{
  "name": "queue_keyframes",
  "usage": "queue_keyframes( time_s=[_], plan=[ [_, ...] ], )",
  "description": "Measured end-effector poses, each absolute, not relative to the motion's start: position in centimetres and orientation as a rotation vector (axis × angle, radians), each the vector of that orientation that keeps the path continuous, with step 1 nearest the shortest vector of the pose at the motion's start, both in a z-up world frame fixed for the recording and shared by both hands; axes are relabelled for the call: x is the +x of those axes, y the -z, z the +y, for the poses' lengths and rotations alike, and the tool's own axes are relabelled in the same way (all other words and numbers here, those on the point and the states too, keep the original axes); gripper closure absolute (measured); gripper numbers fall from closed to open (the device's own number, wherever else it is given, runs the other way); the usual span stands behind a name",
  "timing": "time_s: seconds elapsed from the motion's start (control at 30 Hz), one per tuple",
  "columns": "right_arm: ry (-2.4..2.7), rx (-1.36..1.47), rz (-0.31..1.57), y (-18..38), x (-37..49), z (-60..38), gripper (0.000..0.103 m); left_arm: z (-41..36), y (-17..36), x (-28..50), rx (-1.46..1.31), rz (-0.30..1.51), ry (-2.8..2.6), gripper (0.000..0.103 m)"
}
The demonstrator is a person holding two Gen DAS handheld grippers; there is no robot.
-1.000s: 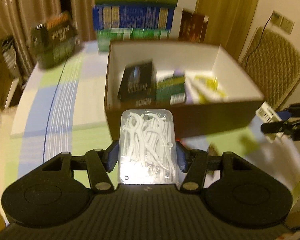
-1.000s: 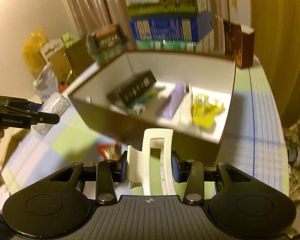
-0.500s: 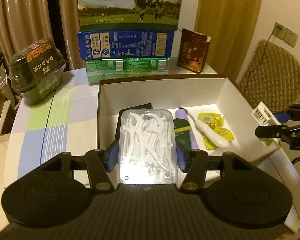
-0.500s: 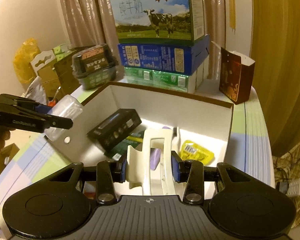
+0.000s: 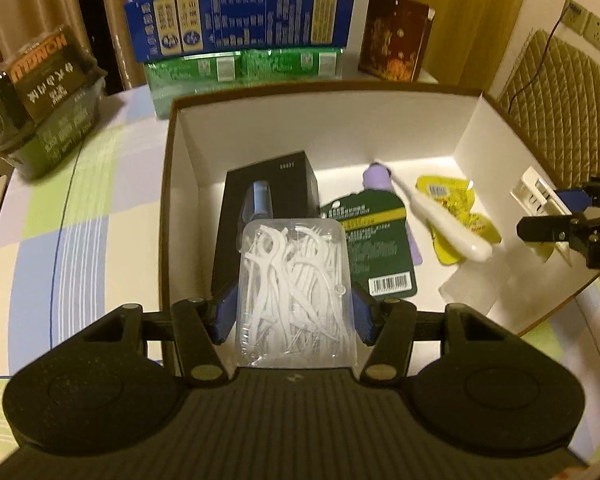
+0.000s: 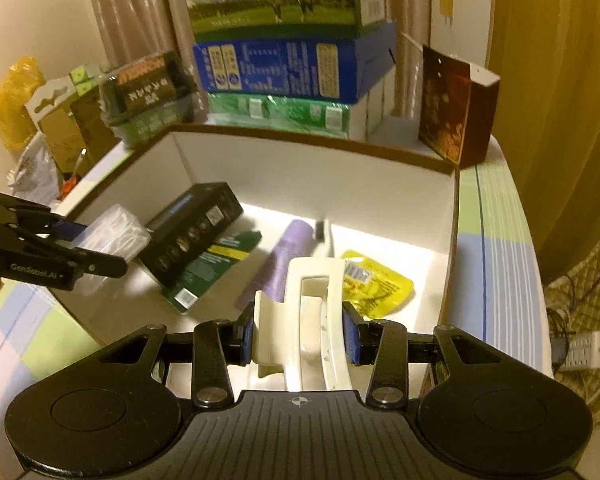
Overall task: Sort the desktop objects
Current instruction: 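Carry the floss box and white clip with both tools over the brown box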
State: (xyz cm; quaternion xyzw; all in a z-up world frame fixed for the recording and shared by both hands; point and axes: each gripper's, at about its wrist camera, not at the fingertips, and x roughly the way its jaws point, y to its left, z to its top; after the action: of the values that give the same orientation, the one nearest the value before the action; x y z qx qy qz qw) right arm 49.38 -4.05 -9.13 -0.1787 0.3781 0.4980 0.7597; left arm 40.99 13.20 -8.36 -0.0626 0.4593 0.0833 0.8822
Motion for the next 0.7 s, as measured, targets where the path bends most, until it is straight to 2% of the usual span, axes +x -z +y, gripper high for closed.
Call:
queue_keyframes(
  time_s=[0.27, 0.33, 0.7],
  plan=[
    [-1.065, -0.415, 0.845, 9.9, 49.8, -3.7, 0.064, 12.5, 9.1, 41.2, -0.088, 0.982, -0.140, 0.049],
    [-1.064, -0.421, 0.846, 10.0, 49.8, -3.7, 0.064, 12.7, 9.0, 41.4, -0.100, 0.982, -0.127, 0.044],
    [-1.092, -0.451, 0.850, 10.2, 49.2, -2.8, 0.064, 12.8, 9.1, 42.0, -0.090, 0.987, -0.111, 0.044]
  ],
)
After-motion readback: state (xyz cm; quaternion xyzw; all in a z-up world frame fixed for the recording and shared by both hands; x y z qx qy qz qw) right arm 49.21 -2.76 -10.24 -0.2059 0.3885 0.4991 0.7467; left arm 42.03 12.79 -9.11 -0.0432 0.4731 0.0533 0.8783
